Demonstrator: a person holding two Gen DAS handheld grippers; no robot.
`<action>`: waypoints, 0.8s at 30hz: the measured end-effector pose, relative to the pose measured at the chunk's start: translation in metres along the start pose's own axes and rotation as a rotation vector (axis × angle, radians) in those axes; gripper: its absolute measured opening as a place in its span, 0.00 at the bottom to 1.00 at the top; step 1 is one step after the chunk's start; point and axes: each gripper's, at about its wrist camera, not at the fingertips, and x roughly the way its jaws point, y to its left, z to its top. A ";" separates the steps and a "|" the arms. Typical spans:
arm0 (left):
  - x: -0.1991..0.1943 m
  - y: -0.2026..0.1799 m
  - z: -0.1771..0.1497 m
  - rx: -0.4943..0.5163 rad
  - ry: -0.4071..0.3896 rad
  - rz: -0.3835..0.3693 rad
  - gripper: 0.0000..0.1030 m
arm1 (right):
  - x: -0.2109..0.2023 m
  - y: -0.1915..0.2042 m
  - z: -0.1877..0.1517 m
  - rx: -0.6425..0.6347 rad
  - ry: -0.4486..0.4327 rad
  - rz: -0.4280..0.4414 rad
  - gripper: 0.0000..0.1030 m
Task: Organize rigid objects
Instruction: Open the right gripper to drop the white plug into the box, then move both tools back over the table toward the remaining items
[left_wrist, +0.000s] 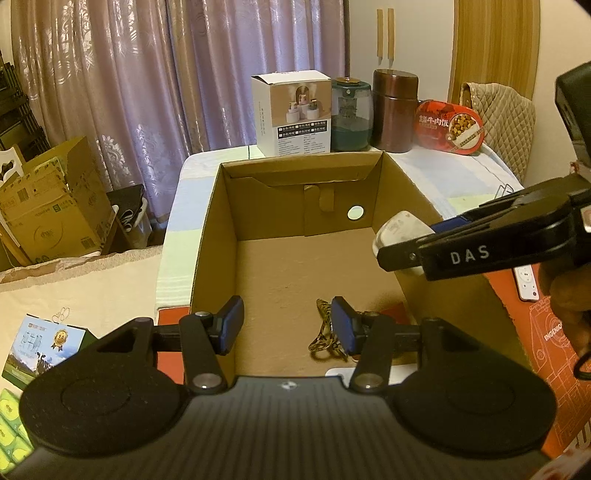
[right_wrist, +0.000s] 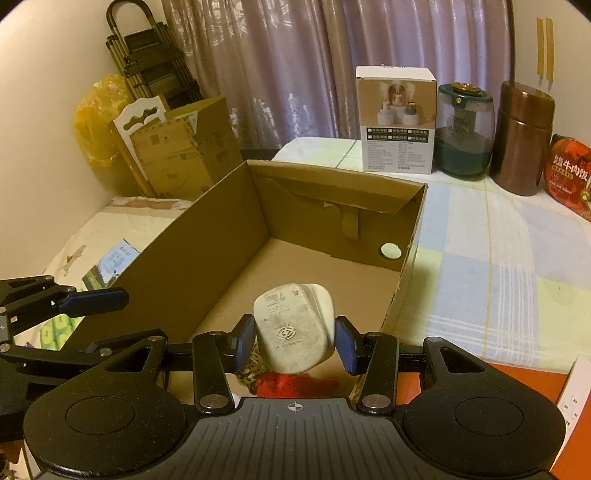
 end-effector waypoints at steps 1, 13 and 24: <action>0.000 0.000 0.000 -0.002 -0.001 0.001 0.46 | 0.001 -0.001 0.001 -0.003 0.000 -0.004 0.42; -0.007 0.000 -0.003 -0.026 -0.010 0.001 0.46 | -0.009 -0.007 0.011 0.000 -0.053 0.004 0.54; -0.038 -0.015 0.001 -0.075 -0.031 0.014 0.46 | -0.076 -0.014 -0.018 0.053 -0.103 0.006 0.57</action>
